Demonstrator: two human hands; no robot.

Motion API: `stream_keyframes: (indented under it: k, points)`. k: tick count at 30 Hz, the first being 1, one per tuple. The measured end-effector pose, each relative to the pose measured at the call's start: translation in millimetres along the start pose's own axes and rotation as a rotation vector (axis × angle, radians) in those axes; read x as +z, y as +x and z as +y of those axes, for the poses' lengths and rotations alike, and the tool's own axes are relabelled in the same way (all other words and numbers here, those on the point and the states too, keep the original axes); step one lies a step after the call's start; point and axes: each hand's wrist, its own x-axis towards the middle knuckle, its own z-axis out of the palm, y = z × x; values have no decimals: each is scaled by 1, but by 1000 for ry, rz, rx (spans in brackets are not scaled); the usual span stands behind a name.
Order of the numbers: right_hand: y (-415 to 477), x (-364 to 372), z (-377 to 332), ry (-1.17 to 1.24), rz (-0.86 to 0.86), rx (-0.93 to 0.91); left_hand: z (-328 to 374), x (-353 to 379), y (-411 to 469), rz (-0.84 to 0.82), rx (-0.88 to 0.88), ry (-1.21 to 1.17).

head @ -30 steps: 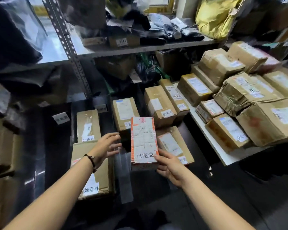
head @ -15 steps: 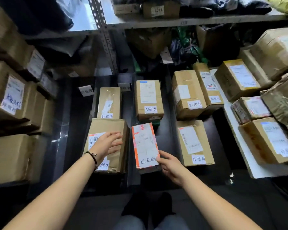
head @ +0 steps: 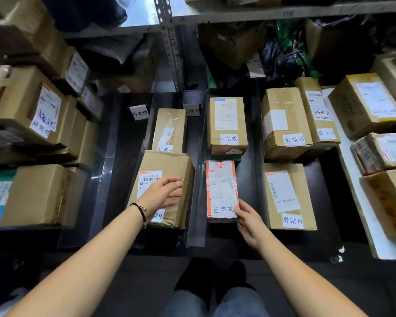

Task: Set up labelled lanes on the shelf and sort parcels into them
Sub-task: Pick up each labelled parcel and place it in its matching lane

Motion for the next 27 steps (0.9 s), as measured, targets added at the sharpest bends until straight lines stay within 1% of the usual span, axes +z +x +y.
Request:
stream_keyframes:
  k: [2, 7, 9, 11, 12, 15, 17, 19, 21, 23, 27]
  points:
    - [-1, -2, -1, -32, -4, 4, -4, 2, -3, 3, -1, 5]
    - [-8, -3, -12, -177, 93, -64, -11, 8, -19, 8, 24, 42]
    - [-19, 1, -20, -350, 160, -150, -12, 12, -30, 20, 49, 55]
    - [-35, 9, -28, -627, 197, -284, -14, 15, -42, 31, 83, 92]
    - [-43, 14, -33, -748, 187, -357, -15, 16, -48, 41, 102, 119]
    - [-64, 36, -47, -994, 72, -533, -25, 11, -67, 102, 169, 200]
    - [-79, 58, -53, -1145, -45, -629, -36, 3, -84, 156, 228, 246]
    - [-93, 86, -56, -1280, -161, -720, -47, -9, -106, 177, 251, 275]
    - [-108, 111, -56, -1367, -261, -787, -55, -23, -128, 209, 259, 357]
    - [-126, 140, -55, -1451, -365, -850, -65, -44, -150, 287, 274, 405]
    - [-151, 204, -49, -1531, -507, -984, -80, -86, -188, 441, 301, 403]
